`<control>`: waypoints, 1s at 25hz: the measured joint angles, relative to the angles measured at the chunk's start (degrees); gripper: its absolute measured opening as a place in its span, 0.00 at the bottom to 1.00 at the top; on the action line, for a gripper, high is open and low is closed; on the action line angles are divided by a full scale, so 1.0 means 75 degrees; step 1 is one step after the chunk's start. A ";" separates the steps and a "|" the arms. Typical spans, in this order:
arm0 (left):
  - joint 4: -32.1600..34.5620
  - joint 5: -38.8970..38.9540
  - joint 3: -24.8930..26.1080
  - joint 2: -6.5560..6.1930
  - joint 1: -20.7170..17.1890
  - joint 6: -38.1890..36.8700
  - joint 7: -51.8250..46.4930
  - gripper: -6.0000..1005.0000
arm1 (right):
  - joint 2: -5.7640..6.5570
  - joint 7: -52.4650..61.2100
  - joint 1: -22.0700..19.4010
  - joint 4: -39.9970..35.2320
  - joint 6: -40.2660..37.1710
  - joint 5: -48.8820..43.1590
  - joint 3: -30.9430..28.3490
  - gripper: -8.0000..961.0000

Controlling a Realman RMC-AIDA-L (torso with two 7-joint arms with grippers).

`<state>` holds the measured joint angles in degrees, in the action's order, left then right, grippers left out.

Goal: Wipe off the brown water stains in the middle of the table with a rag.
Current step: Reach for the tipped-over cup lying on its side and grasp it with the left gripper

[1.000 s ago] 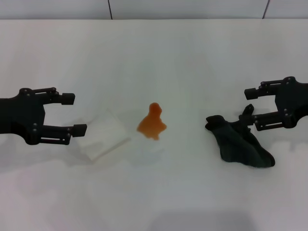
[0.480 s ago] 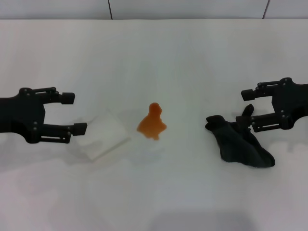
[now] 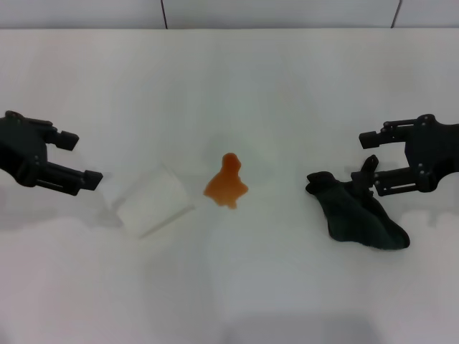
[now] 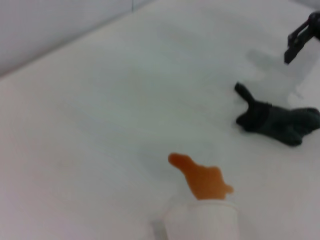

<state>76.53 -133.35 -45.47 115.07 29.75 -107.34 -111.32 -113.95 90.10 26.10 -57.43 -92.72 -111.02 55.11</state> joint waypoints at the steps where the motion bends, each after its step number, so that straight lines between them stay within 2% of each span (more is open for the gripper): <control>1: 0.0005 -0.0284 -0.0020 0.0000 0.0190 -0.0109 -0.0213 0.88 | -0.0004 -0.0007 -0.0001 0.0001 0.0001 0.0000 0.0001 0.77; 3: -0.0037 -0.0719 -0.0031 0.0037 0.0433 -0.0162 -0.0437 0.88 | -0.0039 -0.0036 -0.0003 0.0000 0.0001 0.0002 0.0009 0.77; 7: -0.0196 -0.1677 -0.0048 0.0341 0.0869 -0.0130 -0.0578 0.87 | -0.0087 -0.0098 -0.0006 0.0012 0.0000 0.0002 0.0035 0.77; 10: -0.0305 -0.2020 -0.0040 0.0495 0.1079 0.0093 -0.0580 0.87 | -0.0098 -0.0127 -0.0001 0.0025 -0.0001 0.0005 0.0051 0.77; 17: -0.1543 -0.2306 -0.0122 0.0488 0.1712 0.0398 -0.0570 0.87 | -0.0132 -0.0178 -0.0007 0.0029 -0.0018 0.0027 0.0059 0.77; 25: -0.1817 -0.2612 -0.0634 0.0497 0.1851 0.0600 -0.0602 0.87 | -0.0145 -0.0179 -0.0044 0.0029 -0.0029 0.0027 0.0061 0.77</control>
<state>62.91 -152.94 -50.23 118.80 43.63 -102.84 -115.83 -115.03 88.76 25.77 -57.21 -92.94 -110.82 55.57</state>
